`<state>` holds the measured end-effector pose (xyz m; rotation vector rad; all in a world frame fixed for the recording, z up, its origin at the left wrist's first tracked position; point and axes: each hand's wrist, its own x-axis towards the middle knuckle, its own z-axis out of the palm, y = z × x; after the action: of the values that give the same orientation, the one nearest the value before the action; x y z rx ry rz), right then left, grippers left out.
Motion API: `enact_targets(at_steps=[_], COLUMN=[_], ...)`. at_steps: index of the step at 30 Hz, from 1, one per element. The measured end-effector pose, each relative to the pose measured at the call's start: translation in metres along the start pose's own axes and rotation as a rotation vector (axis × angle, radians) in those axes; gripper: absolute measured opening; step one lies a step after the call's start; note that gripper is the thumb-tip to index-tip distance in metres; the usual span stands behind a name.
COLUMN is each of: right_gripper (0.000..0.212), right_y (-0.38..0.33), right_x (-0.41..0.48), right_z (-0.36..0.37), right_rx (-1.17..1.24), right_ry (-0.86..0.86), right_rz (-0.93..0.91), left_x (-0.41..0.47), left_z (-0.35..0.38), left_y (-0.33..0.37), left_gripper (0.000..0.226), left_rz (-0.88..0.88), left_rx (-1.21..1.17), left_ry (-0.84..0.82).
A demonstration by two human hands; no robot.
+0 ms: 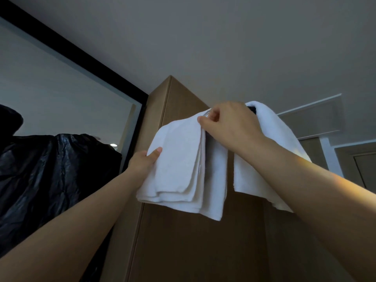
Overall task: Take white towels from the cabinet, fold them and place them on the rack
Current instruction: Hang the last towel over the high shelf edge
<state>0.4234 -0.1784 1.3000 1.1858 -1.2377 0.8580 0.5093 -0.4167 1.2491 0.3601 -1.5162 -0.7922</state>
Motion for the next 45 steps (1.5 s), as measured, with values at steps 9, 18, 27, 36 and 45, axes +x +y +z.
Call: enact_targets(at_steps=[9,18,27,36,45], right_gripper=[0.056,0.061,0.059,0.053,0.043], right_y=[0.017,0.025,0.028,0.023,0.004], right_x=[0.036,0.076,0.072,0.063,-0.037], right_z=[0.007,0.010,0.014,0.009,-0.013], right_rx=[-0.348,-0.334,-0.453,-0.511,-0.064], right_ry=[-0.172,-0.489,-0.336,-0.276,0.012], right_rz=[-0.023,-0.013,0.025,0.004,-0.063], left_x=[0.002,0.013,0.014,-0.010,-0.053], left_z=[0.003,0.013,0.012,0.024,0.014], left_y=[-0.006,-0.001,0.001,-0.016,-0.012], left_gripper=[0.040,0.037,0.048,0.046,0.074], left_rz=[0.022,0.084,0.245,0.337,0.341], left_rx=[-0.007,0.061,0.353,0.504,0.414], left_ry=[0.028,0.107,0.152,0.255,0.171])
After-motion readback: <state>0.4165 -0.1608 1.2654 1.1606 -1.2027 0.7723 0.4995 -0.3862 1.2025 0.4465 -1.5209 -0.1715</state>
